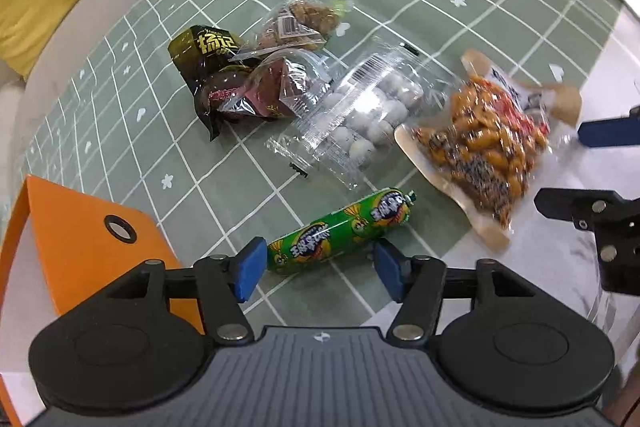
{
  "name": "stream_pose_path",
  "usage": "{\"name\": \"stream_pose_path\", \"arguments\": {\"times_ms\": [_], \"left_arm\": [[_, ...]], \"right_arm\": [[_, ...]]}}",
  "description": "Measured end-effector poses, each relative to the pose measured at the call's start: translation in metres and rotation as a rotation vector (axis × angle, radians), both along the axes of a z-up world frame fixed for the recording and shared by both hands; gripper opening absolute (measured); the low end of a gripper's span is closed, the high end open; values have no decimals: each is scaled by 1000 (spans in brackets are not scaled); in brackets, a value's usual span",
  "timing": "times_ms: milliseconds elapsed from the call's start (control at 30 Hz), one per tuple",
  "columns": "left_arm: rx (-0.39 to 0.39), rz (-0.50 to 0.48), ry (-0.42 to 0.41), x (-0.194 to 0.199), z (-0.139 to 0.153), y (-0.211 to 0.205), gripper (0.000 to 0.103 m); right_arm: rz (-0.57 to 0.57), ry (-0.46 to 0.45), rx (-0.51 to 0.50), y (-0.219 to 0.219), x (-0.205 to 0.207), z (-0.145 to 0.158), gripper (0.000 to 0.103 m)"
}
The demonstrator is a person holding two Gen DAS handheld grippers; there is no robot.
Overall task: Organize snacks
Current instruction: 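Lower the left gripper toward the green sausage while the right approaches the peanut bag, then grasp the green sausage with the left gripper while the right grasps the clear peanut bag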
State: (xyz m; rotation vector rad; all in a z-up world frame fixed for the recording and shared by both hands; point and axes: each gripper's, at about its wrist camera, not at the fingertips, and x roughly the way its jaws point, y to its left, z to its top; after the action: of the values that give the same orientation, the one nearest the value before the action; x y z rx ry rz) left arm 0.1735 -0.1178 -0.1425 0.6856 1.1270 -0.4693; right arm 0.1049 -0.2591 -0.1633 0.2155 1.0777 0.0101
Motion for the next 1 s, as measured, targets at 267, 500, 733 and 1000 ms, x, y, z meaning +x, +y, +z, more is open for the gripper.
{"name": "stream_pose_path", "arguments": {"times_ms": [267,500,733,1000], "left_arm": [[-94,78,41,2,13,5,27],[-240,167,101,4,17,13,14],[-183,62,63,1,11,3,26],[-181,9,40,5,1,-12,51]], "right_arm": [[-62,-16,-7,-16,8,2,26],[-149,-2,-14,-36,7,2,27],[-123,-33,19,-29,4,8,43],[-137,-23,86,-25,12,4,66]]}}
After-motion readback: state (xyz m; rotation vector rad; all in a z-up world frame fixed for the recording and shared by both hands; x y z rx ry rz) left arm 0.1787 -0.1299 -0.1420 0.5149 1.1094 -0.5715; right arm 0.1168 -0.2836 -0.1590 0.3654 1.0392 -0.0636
